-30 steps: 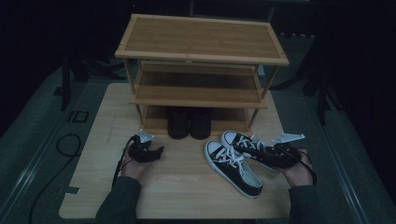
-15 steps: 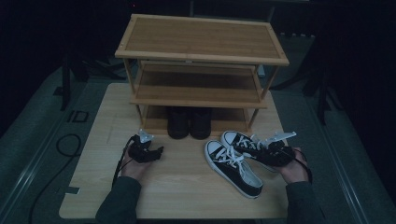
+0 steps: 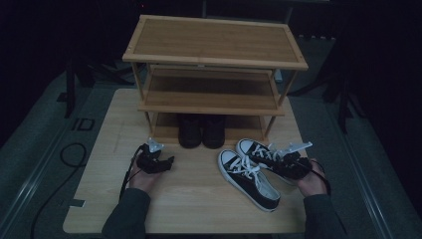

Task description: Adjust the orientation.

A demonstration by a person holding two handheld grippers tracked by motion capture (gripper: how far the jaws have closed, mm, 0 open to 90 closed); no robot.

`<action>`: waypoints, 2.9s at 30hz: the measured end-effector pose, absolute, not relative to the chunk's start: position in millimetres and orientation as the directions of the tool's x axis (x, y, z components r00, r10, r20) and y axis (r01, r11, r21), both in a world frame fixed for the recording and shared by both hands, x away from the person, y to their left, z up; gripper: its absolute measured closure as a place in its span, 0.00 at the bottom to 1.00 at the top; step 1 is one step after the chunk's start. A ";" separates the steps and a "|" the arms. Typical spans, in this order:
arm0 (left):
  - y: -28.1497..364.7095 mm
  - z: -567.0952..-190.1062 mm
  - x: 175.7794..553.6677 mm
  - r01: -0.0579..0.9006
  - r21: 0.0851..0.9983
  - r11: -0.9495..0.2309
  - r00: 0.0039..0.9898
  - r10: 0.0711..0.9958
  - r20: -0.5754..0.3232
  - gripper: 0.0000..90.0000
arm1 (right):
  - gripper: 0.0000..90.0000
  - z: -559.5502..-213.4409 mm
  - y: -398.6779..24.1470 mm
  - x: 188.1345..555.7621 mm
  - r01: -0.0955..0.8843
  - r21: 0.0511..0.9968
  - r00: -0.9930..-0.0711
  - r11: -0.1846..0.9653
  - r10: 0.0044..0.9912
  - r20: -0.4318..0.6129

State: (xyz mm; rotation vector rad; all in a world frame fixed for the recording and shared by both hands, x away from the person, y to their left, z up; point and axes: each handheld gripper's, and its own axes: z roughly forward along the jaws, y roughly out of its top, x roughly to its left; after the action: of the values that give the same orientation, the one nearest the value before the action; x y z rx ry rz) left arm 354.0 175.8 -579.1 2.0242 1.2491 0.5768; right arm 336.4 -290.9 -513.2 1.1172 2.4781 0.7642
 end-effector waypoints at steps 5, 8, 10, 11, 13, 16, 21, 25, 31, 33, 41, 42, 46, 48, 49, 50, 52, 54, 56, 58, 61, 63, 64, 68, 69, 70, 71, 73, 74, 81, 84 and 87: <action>175.8 -579.1 354.0 0.596 0.742 -0.308 0.441 0.897 0.018 0.39 | 0.96 -512.9 -289.7 333.9 0.586 0.592 -0.649 0.553 0.758 -0.064; 175.8 -579.2 354.0 0.596 0.742 -0.308 0.441 0.897 0.018 0.39 | 0.97 -512.6 -288.7 332.3 0.583 0.593 -0.655 0.556 0.753 -0.062; 175.8 -579.1 354.0 0.596 0.742 -0.308 0.441 0.897 0.018 0.39 | 0.97 -512.6 -288.0 331.0 0.579 0.596 -0.658 0.557 0.751 -0.063; 175.8 -579.1 354.0 0.596 0.742 -0.308 0.441 0.897 0.018 0.39 | 0.97 -512.6 -287.6 330.4 0.578 0.597 -0.659 0.556 0.750 -0.062; 175.8 -579.1 354.0 0.596 0.742 -0.308 0.441 0.897 0.018 0.39 | 0.97 -512.6 -287.2 329.5 0.574 0.601 -0.662 0.556 0.748 -0.060; 175.8 -579.1 354.0 0.596 0.742 -0.308 0.441 0.897 0.018 0.39 | 0.97 -512.5 -287.3 328.8 0.570 0.605 -0.668 0.556 0.743 -0.054; 175.6 -579.2 354.0 0.595 0.743 -0.306 0.440 0.898 0.017 0.39 | 0.98 -512.3 -286.4 326.9 0.569 0.611 -0.670 0.551 0.741 -0.044; 175.7 -579.2 354.0 0.596 0.743 -0.306 0.440 0.898 0.017 0.39 | 0.98 -512.7 -286.8 326.6 0.558 0.620 -0.679 0.551 0.733 -0.040; 175.8 -579.1 354.0 0.596 0.742 -0.308 0.441 0.897 0.018 0.39 | 0.98 -513.2 -286.7 325.5 0.549 0.628 -0.687 0.551 0.726 -0.037; 175.9 -579.1 353.9 0.596 0.741 -0.309 0.441 0.897 0.019 0.39 | 0.98 -513.4 -286.1 325.0 0.544 0.633 -0.688 0.550 0.725 -0.038; 175.8 -579.1 353.9 0.597 0.741 -0.309 0.441 0.897 0.019 0.39 | 0.98 -515.2 -287.8 323.1 0.536 0.653 -0.694 0.535 0.720 -0.020; 175.8 -579.1 353.9 0.597 0.741 -0.309 0.441 0.897 0.019 0.39 | 0.98 -515.5 -288.2 322.9 0.535 0.656 -0.696 0.533 0.718 -0.016; 175.8 -579.1 353.9 0.596 0.741 -0.308 0.441 0.898 0.019 0.39 | 0.98 -516.1 -288.4 321.9 0.536 0.664 -0.693 0.522 0.721 -0.007; 175.8 -579.1 353.9 0.597 0.741 -0.308 0.440 0.898 0.019 0.39 | 0.98 -517.0 -286.8 321.8 0.532 0.670 -0.697 0.517 0.717 0.000; 175.8 -579.1 353.9 0.596 0.741 -0.309 0.441 0.897 0.019 0.39 | 0.98 -517.5 -285.1 321.7 0.532 0.674 -0.700 0.513 0.714 0.009; 175.8 -579.1 353.9 0.597 0.741 -0.309 0.441 0.898 0.019 0.39 | 0.98 -518.4 -283.3 322.1 0.527 0.679 -0.706 0.511 0.708 0.014; 175.8 -579.0 353.9 0.597 0.741 -0.309 0.441 0.897 0.019 0.39 | 0.98 -519.6 -278.0 322.5 0.519 0.685 -0.718 0.511 0.696 0.025; 175.8 -579.1 353.9 0.596 0.741 -0.308 0.441 0.897 0.019 0.39 | 0.98 -519.6 -272.8 322.0 0.511 0.677 -0.723 0.530 0.691 0.005; 175.8 -579.1 353.9 0.596 0.741 -0.308 0.441 0.897 0.019 0.39 | 0.98 -519.4 -272.4 321.8 0.511 0.676 -0.723 0.531 0.691 0.004; 175.8 -579.1 353.9 0.596 0.741 -0.308 0.441 0.897 0.019 0.39 | 0.98 -519.9 -273.5 321.5 0.502 0.681 -0.730 0.533 0.684 0.003; 175.8 -579.1 353.9 0.596 0.741 -0.308 0.441 0.897 0.019 0.39 | 0.98 -520.4 -273.0 319.9 0.485 0.683 -0.744 0.546 0.668 -0.004; 175.8 -579.1 353.9 0.596 0.741 -0.308 0.441 0.898 0.019 0.39 | 0.98 -520.5 -273.8 320.4 0.481 0.685 -0.749 0.547 0.662 -0.002; 175.8 -579.1 353.9 0.596 0.741 -0.308 0.441 0.897 0.019 0.39 | 0.98 -520.4 -274.0 320.8 0.481 0.684 -0.752 0.549 0.660 -0.001; 175.8 -579.1 353.9 0.596 0.741 -0.308 0.441 0.897 0.019 0.39 | 0.93 -518.7 -274.1 322.6 0.496 0.668 -0.751 0.554 0.660 0.010; 175.8 -579.1 353.9 0.596 0.741 -0.309 0.441 0.897 0.019 0.39 | 0.91 -517.4 -273.6 322.6 0.500 0.660 -0.752 0.561 0.659 0.009; 175.8 -579.1 353.9 0.597 0.741 -0.309 0.441 0.897 0.019 0.39 | 0.88 -515.7 -273.0 322.5 0.503 0.652 -0.753 0.567 0.658 0.010; 175.7 -579.2 353.9 0.596 0.742 -0.306 0.440 0.898 0.017 0.39 | 0.86 -513.8 -272.1 322.3 0.505 0.645 -0.753 0.574 0.658 0.004; 175.7 -579.1 353.9 0.596 0.742 -0.307 0.440 0.898 0.018 0.39 | 0.83 -510.3 -271.3 322.2 0.511 0.631 -0.754 0.584 0.657 0.003; 175.7 -579.2 353.9 0.596 0.742 -0.307 0.440 0.898 0.018 0.39 | 0.82 -509.1 -271.1 322.4 0.512 0.626 -0.755 0.588 0.656 0.001; 175.7 -579.2 353.9 0.596 0.742 -0.307 0.440 0.898 0.018 0.39 | 0.72 -501.4 -275.0 320.5 0.528 0.628 -0.742 0.572 0.670 0.014; 175.7 -579.2 353.9 0.596 0.742 -0.307 0.440 0.898 0.018 0.39 | 0.69 -498.0 -277.6 319.0 0.530 0.636 -0.741 0.561 0.671 0.027; 175.7 -579.1 353.9 0.596 0.742 -0.307 0.440 0.898 0.018 0.39 | 0.64 -494.3 -279.2 316.8 0.535 0.633 -0.740 0.559 0.672 0.032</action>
State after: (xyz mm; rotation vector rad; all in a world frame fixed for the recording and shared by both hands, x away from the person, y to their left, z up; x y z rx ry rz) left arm 353.9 175.7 -579.1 2.0232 1.2508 0.5770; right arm 316.8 -279.2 -494.3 1.0140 2.5803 0.9395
